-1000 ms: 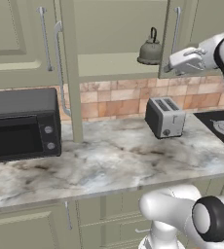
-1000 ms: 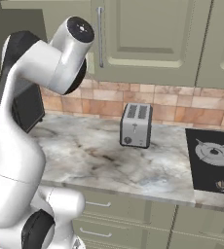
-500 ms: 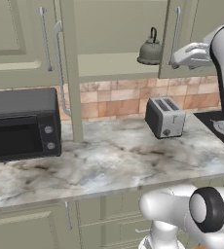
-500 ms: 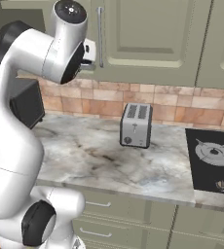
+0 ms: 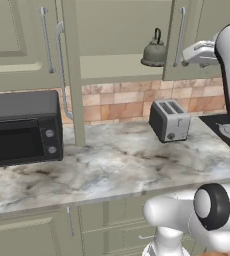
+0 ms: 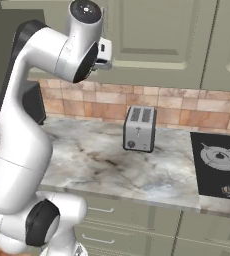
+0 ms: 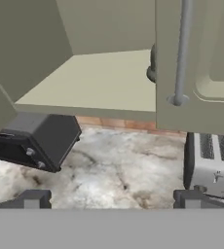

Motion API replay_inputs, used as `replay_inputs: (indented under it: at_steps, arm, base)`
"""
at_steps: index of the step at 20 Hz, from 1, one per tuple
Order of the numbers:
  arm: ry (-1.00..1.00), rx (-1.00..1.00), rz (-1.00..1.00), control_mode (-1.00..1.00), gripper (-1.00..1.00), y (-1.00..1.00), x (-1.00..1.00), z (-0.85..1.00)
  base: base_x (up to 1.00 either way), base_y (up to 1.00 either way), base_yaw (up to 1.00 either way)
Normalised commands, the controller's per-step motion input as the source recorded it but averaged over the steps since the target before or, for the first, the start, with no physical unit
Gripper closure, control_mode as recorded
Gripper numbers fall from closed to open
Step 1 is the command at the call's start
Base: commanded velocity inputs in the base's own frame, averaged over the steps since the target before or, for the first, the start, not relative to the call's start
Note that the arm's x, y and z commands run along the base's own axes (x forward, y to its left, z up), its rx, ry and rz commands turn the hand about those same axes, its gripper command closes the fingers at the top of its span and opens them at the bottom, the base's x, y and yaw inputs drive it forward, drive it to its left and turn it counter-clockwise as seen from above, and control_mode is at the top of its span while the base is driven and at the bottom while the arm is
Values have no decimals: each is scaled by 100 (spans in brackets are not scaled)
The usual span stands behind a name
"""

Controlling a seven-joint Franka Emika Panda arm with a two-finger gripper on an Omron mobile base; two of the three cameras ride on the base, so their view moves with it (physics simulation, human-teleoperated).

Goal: Open the cabinet, pick the kettle from the cabinet, and place it in the sink.

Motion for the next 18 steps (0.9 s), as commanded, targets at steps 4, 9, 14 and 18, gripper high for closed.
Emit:
replay_inputs:
  at_steps: [4, 9, 14, 18]
  arm:
    - [-8, 0, -5, -100, -100, -17, 41, 0]
    - [-9, 0, -5, -100, -100, -15, 44, 0]
    - [-9, 0, -6, -100, -100, -10, 47, 1]
    - [0, 0, -6, -100, -100, 0, 56, 3]
  base:
    - [0, 0, 0]
    - [0, 0, 0]
    - [0, 0, 0]
    - [0, 0, 0]
